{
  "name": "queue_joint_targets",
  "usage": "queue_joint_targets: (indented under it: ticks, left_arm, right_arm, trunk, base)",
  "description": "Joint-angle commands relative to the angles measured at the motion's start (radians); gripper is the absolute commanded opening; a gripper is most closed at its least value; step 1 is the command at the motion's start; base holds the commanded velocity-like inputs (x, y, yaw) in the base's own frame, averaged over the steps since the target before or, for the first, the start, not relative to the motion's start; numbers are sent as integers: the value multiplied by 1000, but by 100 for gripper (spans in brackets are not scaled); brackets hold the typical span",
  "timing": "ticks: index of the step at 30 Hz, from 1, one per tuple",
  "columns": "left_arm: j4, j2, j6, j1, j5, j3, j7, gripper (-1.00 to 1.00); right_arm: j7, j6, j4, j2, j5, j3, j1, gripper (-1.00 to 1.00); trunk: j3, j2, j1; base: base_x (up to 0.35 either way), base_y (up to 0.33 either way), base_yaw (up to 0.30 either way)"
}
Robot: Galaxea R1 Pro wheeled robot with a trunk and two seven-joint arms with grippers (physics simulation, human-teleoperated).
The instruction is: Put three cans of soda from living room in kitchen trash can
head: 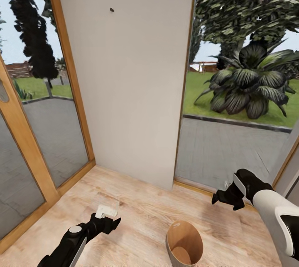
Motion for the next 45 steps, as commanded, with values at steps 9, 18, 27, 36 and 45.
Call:
queue_joint_targets:
  ticks: [9, 18, 27, 36, 45]
  left_arm:
    - [1, 0, 0, 0, -1, 0, 0, 100]
    - [1, 0, -1, 0, -1, -1, 0, 100]
    - [1, 0, -1, 0, -1, -1, 0, 100]
    - [1, -1, -2, 0, -1, -3, -1, 100]
    - [1, -1, -2, 0, -2, -4, -1, 100]
  right_arm:
    - [-46, 1, -8, -1, -1, -2, -4, 100]
    - [-108, 3, -9, 24, -3, -3, -52, 100]
    - [-179, 3, -10, 57, -8, -4, -109, 100]
    - [-236, 3, -9, 73, -13, -6, -137, 100]
    - [-241, 3, -6, 75, -11, -8, -147, 100]
  trunk:
    - [-42, -63, 35]
    - [-84, -126, 69]
    - [-126, -189, 104]
    - [-168, -252, 138]
    - [-210, -315, 173]
  base:
    - [0, 0, 0]
    - [0, 0, 0]
    - [0, 0, 0]
    - [0, 0, 0]
    - [0, 0, 0]
